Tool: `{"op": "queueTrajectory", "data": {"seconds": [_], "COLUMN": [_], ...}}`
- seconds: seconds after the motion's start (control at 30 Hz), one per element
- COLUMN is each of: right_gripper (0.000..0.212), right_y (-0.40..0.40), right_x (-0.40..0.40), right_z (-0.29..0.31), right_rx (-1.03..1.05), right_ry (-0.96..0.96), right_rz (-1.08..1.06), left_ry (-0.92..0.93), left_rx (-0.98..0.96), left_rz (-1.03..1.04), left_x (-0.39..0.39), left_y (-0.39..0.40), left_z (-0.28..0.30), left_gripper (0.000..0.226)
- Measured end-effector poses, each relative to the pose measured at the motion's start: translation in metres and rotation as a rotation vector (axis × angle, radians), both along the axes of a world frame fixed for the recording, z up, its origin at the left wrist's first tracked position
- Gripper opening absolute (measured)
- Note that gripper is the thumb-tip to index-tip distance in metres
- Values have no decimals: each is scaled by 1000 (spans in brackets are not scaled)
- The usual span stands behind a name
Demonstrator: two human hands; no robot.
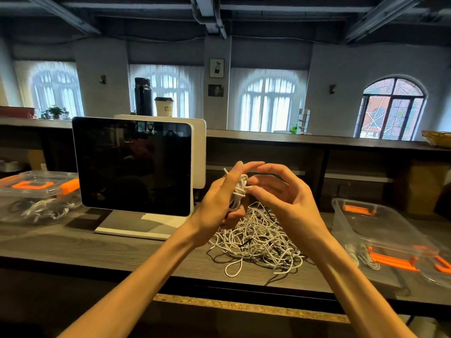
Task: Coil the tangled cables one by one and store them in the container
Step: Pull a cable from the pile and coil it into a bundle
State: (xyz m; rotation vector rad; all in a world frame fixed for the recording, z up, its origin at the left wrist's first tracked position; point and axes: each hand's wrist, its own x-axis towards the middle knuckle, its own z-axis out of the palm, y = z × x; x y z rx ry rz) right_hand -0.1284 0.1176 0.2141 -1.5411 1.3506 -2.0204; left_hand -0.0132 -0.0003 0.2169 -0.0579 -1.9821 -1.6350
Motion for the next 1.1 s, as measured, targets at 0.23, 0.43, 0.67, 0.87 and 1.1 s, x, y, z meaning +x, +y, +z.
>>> {"op": "queueTrajectory", "data": {"seconds": [0.23, 0.43, 0.67, 0.87, 1.1], "right_gripper": [41, 30, 15, 32, 31], "right_y": [4, 1, -14, -21, -13], "right_x": [-4, -9, -15, -15, 0], "right_z": [1, 19, 26, 25, 10], "right_rx": [-5, 92, 30, 135, -148], "right_ry": [43, 520, 351, -63, -201], "right_rz": [-96, -403, -473, -266, -154], "left_ry": [-21, -39, -137, -247, 8], "left_rx": [-181, -491, -114, 308, 762], "left_rz": [119, 363, 6, -415, -587], "left_x": [-3, -11, -9, 3, -3], "left_y": [-3, -13, -10, -15, -13], "left_z": [-5, -18, -13, -10, -11], "left_gripper": [43, 48, 53, 44, 45]}}
